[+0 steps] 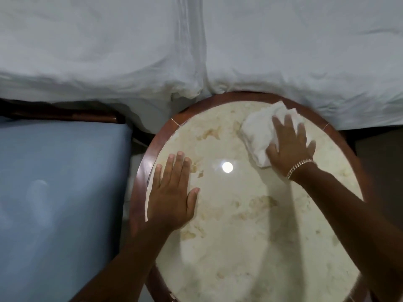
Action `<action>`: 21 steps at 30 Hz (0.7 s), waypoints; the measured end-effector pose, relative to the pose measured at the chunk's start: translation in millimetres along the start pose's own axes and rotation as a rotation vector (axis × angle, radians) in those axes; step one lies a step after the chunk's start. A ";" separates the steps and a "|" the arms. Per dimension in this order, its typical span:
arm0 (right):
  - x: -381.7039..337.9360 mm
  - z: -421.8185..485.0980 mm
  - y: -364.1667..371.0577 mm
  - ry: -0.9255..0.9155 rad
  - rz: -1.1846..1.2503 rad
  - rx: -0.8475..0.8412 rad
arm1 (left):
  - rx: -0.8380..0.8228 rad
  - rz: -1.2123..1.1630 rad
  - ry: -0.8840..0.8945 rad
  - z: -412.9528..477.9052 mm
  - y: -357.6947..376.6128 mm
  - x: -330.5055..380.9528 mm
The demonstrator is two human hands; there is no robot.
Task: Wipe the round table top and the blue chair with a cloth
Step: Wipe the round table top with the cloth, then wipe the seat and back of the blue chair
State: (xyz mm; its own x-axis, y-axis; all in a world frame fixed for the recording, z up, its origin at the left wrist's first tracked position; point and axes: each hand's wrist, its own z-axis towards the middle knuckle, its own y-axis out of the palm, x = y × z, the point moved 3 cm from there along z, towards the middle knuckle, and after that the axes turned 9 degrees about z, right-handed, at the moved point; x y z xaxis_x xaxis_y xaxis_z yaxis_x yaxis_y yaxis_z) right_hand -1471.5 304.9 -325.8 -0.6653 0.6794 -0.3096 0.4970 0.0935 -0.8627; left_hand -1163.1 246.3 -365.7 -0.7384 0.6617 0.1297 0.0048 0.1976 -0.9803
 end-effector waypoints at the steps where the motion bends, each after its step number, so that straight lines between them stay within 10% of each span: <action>1: 0.6 -6.5 1.0 -0.020 -0.001 -0.033 | -0.003 0.007 0.000 0.0 0.4 -0.3; 8: 21.7 -154.7 53.8 0.139 -0.049 -0.040 | -0.019 -0.017 0.007 1.3 -1.5 1.9; 21: -189.0 -172.3 141.6 -0.033 0.016 0.116 | -0.050 -0.340 0.126 -21.1 -53.1 -113.5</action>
State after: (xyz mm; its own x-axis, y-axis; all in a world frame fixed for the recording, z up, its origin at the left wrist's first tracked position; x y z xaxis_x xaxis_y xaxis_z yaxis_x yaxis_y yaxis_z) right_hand -1179.4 315.1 -320.5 -0.6766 0.6556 -0.3351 0.4412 -0.0034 -0.8974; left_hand -1065.3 176.0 -325.3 -0.6149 0.6353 0.4673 -0.1913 0.4547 -0.8699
